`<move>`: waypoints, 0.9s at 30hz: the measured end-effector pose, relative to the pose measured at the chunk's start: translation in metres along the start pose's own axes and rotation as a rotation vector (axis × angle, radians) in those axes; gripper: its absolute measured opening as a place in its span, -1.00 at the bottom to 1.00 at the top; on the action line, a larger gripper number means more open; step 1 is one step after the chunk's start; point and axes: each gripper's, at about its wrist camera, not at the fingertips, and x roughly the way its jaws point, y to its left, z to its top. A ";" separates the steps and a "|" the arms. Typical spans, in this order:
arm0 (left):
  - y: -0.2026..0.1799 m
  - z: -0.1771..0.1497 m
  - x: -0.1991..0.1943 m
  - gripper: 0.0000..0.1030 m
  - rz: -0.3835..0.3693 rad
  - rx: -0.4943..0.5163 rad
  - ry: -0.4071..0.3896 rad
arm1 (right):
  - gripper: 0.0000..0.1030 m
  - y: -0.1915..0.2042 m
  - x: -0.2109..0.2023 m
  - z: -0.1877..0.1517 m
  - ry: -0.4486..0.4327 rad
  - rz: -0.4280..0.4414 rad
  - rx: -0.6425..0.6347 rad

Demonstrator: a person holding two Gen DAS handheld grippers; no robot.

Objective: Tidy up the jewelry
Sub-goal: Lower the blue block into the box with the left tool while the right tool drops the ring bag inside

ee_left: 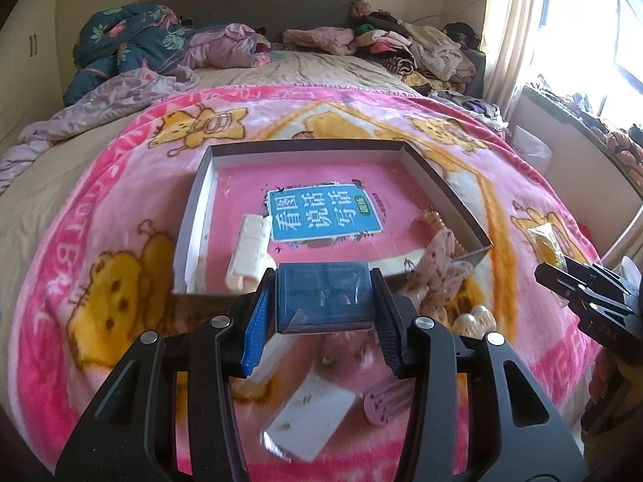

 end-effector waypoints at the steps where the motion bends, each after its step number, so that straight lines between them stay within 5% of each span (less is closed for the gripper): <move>1: 0.001 0.002 0.002 -0.28 0.000 -0.002 0.003 | -0.18 0.000 0.002 0.003 -0.002 0.002 -0.003; 15: 0.003 0.025 0.045 -0.28 0.002 0.001 0.048 | -0.18 -0.002 0.037 0.049 -0.038 -0.009 -0.037; 27: 0.005 0.036 0.077 -0.27 -0.021 -0.015 0.096 | -0.18 -0.003 0.082 0.066 0.027 -0.011 -0.041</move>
